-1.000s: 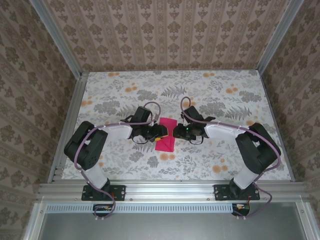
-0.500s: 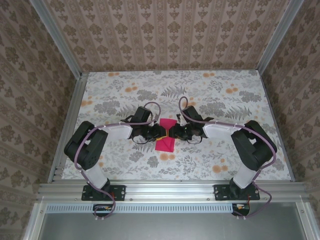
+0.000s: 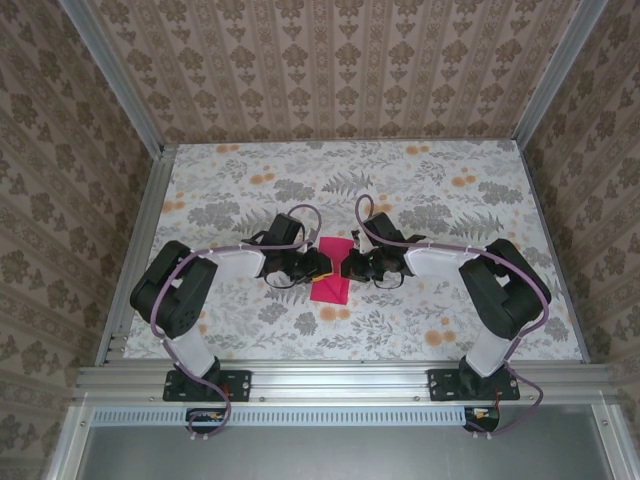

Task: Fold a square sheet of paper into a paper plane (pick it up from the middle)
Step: Fold the triangle a second time at the center of the table.

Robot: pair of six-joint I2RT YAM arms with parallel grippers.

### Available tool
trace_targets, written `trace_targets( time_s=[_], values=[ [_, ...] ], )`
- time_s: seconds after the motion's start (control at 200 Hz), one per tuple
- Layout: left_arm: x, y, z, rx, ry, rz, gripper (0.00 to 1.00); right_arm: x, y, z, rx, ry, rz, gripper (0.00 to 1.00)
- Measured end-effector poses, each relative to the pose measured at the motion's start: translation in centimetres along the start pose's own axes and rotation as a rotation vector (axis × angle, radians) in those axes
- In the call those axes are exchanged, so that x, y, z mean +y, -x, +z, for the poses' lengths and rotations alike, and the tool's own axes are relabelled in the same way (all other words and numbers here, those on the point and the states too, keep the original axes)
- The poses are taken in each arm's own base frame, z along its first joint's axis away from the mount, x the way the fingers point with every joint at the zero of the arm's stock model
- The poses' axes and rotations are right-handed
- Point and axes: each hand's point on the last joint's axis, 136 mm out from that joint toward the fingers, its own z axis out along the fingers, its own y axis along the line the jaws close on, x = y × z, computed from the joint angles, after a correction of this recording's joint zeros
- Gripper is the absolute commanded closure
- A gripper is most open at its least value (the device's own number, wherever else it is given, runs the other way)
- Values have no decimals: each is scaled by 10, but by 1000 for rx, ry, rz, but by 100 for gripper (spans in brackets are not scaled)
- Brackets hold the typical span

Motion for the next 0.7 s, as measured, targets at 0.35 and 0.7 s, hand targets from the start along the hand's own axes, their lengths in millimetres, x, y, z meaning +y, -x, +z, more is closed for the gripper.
trace_targets(
  time_s=[0.35,0.7],
  values=[
    [-4,-4,0,21,-20,1,71,-8,9,1,-23,-65,-51,97],
    [-19,1,-2,26,-44,27,72,-21,10,5,-16,-134,-69,97]
  ],
)
